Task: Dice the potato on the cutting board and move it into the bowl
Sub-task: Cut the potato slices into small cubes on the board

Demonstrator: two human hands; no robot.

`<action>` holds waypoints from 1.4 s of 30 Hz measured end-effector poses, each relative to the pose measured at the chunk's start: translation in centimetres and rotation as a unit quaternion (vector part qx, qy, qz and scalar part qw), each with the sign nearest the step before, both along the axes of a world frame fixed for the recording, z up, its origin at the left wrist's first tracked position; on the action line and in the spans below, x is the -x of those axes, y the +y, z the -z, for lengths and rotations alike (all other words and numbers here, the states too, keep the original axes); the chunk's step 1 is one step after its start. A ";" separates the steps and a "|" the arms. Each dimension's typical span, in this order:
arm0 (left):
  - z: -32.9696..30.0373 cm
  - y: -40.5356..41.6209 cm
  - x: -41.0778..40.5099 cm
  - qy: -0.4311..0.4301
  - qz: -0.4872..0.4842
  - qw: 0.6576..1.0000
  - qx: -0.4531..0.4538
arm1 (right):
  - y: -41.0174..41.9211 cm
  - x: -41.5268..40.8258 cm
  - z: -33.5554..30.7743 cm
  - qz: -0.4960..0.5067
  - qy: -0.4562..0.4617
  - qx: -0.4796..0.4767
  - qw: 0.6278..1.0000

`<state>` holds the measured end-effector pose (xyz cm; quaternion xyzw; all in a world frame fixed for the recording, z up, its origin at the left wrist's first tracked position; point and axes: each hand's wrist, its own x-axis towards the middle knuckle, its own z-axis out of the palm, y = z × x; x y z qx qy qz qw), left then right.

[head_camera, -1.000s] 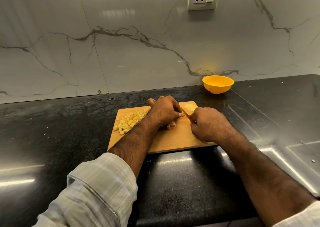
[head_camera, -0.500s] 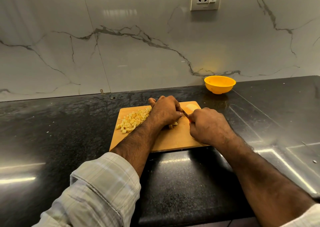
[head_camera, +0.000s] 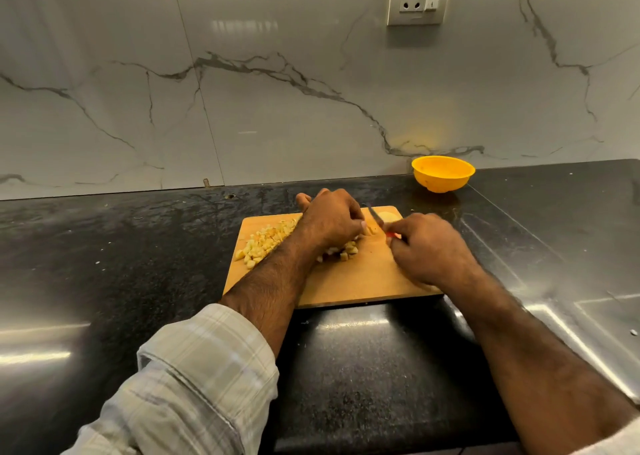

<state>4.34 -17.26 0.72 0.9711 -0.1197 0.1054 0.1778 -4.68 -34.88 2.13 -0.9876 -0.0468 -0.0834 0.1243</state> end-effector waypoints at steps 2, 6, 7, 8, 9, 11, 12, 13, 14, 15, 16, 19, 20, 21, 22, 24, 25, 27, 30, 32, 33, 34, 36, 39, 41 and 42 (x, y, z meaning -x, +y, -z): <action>-0.2 0.9 -0.1 -0.043 -0.005 0.998 0.045 | -0.6 -0.1 -0.2 0.011 0.009 -0.014 1.000; -0.1 2.8 -0.3 -0.117 -0.041 0.989 0.080 | 0.1 0.0 0.2 0.006 0.053 0.002 0.999; -0.1 3.2 -0.3 -0.122 -0.047 0.988 0.082 | 0.5 0.0 0.3 -0.002 0.056 -0.001 0.998; -0.1 3.4 -0.4 -0.124 -0.050 0.987 0.083 | 0.9 0.1 0.5 -0.011 0.062 -0.005 0.998; -0.1 3.6 -0.4 -0.124 -0.052 0.987 0.083 | 1.3 0.1 0.5 -0.022 0.065 -0.008 0.998; 0.0 3.7 -0.4 -0.126 -0.056 0.988 0.075 | 1.8 0.1 0.6 -0.042 0.069 -0.009 0.997; 0.0 3.7 -0.4 -0.127 -0.056 0.988 0.070 | 1.8 0.1 0.5 -0.044 0.066 -0.009 0.997; 0.1 3.7 -0.4 -0.127 -0.055 0.988 0.065 | 1.6 0.0 0.4 -0.040 0.059 -0.010 0.997; 0.2 3.7 -0.4 -0.125 -0.053 0.989 0.060 | 1.2 -0.1 0.3 -0.028 0.045 -0.011 0.999; 0.1 3.5 -0.4 -0.123 -0.051 0.990 0.054 | 0.5 -0.3 0.2 -0.015 0.026 -0.017 0.999; 0.2 3.3 -0.3 -0.120 -0.050 0.990 0.050 | -0.1 -0.4 0.1 -0.001 0.012 -0.024 1.000; 0.1 2.1 -0.5 -0.101 -0.036 0.993 0.040 | -1.4 -0.6 0.1 0.037 -0.001 -0.054 0.998; -0.1 1.3 -0.7 -0.090 -0.025 0.995 0.032 | -1.7 -0.7 0.0 0.051 -0.006 -0.062 0.997; -0.3 0.6 -0.8 -0.073 -0.013 0.997 0.019 | -1.8 -0.8 0.1 0.065 -0.008 -0.066 0.996; -0.5 -0.4 -1.0 -0.051 0.001 0.999 -0.001 | -1.9 -0.8 0.0 0.079 -0.006 -0.070 0.994; -0.8 -2.2 -1.5 -0.009 0.026 0.998 -0.051 | -2.1 -1.1 0.1 0.105 0.006 -0.076 0.992; -1.0 -3.2 -1.9 0.013 0.038 0.997 -0.067 | -2.3 -1.1 0.1 0.117 0.012 -0.075 0.990; -0.9 -4.9 -2.7 0.056 0.059 0.994 -0.076 | -2.5 -1.2 0.2 0.132 0.019 -0.072 0.988; -0.6 -6.2 -3.7 0.087 0.082 0.991 -0.069 | -2.6 -1.1 0.1 0.129 0.034 -0.072 0.988; -0.5 -6.1 -4.1 0.102 0.091 0.990 -0.040 | -2.5 -1.1 0.0 0.113 0.041 -0.071 0.990; -0.6 -5.8 -4.2 0.110 0.096 0.989 -0.024 | -2.4 -1.1 -0.1 0.104 0.046 -0.069 0.991; -0.7 -5.4 -4.1 0.118 0.101 0.988 -0.012 | -2.3 -1.1 -0.1 0.098 0.052 -0.066 0.992; -0.8 -4.5 -3.7 0.129 0.112 0.985 0.010 | -1.9 -1.1 -0.1 0.087 0.069 -0.062 0.992; -0.6 -3.4 -2.9 0.128 0.110 0.985 0.040 | -1.4 -1.0 -0.1 0.070 0.079 -0.057 0.993; 0.0 -3.0 -2.4 0.122 0.098 0.986 0.061 | -1.2 -0.7 -0.2 0.067 0.063 -0.050 0.994; 0.3 -2.8 -2.3 0.116 0.090 0.986 0.075 | -1.1 -0.6 -0.2 0.068 0.052 -0.046 0.995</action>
